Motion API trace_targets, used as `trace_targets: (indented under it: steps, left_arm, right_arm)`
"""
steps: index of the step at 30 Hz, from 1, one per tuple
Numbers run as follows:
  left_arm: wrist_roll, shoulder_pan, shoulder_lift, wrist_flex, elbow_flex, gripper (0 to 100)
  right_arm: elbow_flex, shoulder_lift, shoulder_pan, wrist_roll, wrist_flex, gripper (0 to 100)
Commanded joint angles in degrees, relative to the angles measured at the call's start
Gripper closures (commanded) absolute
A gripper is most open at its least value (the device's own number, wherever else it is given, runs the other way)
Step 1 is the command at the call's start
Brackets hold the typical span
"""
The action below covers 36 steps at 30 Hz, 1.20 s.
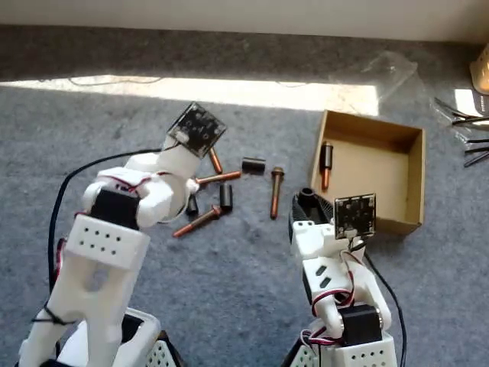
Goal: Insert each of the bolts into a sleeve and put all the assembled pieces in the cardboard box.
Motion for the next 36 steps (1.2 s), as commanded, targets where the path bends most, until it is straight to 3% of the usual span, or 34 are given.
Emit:
trace_targets:
  steps: [1, 5, 16, 27, 36]
  left_arm:
    - [5.7, 3.1, 10.7, 0.8, -12.1, 99]
    - [13.0, 4.4, 22.0, 1.5, -23.1, 99]
    - [29.3, 7.7, 49.2, 14.5, -50.1, 98]
    - [52.4, 2.0, 63.4, 14.3, -60.7, 98]
    - [53.6, -0.7, 68.1, 9.5, -60.7, 96]
  right_arm:
    - [-0.5, -0.7, 0.3, -0.4, -1.9, 99.5]
    - [-0.4, -0.7, 0.3, -0.4, -1.8, 99.5]
    - [3.3, -0.7, -1.0, -0.3, -2.0, 99.5]
    - [3.4, -0.7, -1.0, -0.3, -2.0, 99.5]
    - [3.4, -0.7, -1.0, -0.2, -2.0, 99.5]
